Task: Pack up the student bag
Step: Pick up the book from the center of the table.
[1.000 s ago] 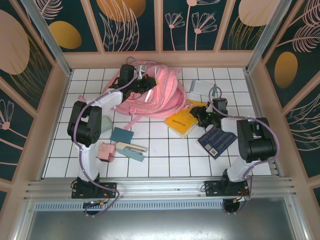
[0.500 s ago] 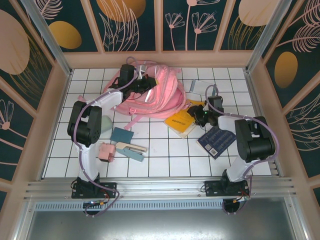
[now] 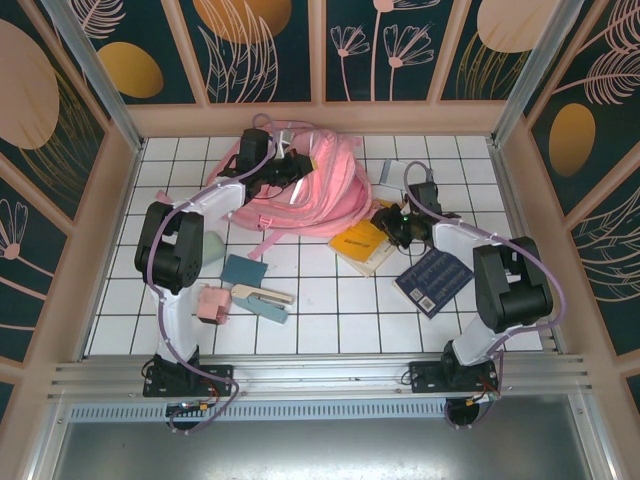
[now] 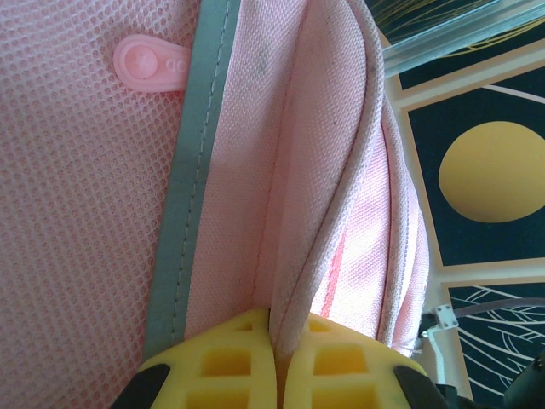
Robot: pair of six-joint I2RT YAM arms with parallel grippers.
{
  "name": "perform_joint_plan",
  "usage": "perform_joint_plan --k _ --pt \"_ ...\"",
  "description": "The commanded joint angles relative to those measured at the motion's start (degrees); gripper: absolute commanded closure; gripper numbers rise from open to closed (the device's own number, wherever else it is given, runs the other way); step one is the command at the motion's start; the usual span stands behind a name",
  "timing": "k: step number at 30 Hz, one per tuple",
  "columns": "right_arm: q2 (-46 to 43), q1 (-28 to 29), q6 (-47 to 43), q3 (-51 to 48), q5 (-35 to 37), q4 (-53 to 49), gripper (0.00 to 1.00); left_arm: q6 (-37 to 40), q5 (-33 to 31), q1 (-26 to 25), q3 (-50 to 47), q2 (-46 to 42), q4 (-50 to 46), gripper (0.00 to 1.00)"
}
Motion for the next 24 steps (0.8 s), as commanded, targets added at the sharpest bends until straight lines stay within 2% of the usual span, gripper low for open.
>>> perform_joint_plan --k 1,5,7,11,15,17,20,24 --pt "1.19 0.49 5.29 -4.79 -2.49 9.75 0.68 -0.27 0.91 -0.21 1.43 -0.97 0.98 1.0" --pt "2.68 1.21 10.64 -7.12 -1.71 19.23 0.76 -1.04 1.27 -0.16 1.16 -0.8 1.66 1.0" --pt "4.5 1.51 11.51 -6.21 -1.44 20.34 0.85 -1.08 1.42 -0.16 1.2 -0.85 1.6 1.0" --pt "5.49 1.54 9.34 -4.81 0.65 16.97 1.0 1.03 0.21 0.09 1.78 -1.17 -0.81 1.0" --pt "2.91 0.76 4.76 -5.38 0.77 13.22 1.0 3.55 -2.68 0.61 1.92 -1.63 -4.07 1.0" --pt "0.01 0.0 2.6 -6.78 -0.07 12.85 1.0 5.89 -4.53 0.63 3.17 -1.5 -6.74 0.91" --pt "-5.2 -1.79 0.61 -9.46 -1.83 12.4 1.0 7.22 -5.6 0.63 4.47 -1.25 -8.86 0.69" --pt "-11.1 -5.28 0.23 -13.08 -4.75 12.25 1.0 8.5 -5.61 0.56 5.81 -1.15 -10.96 0.53"
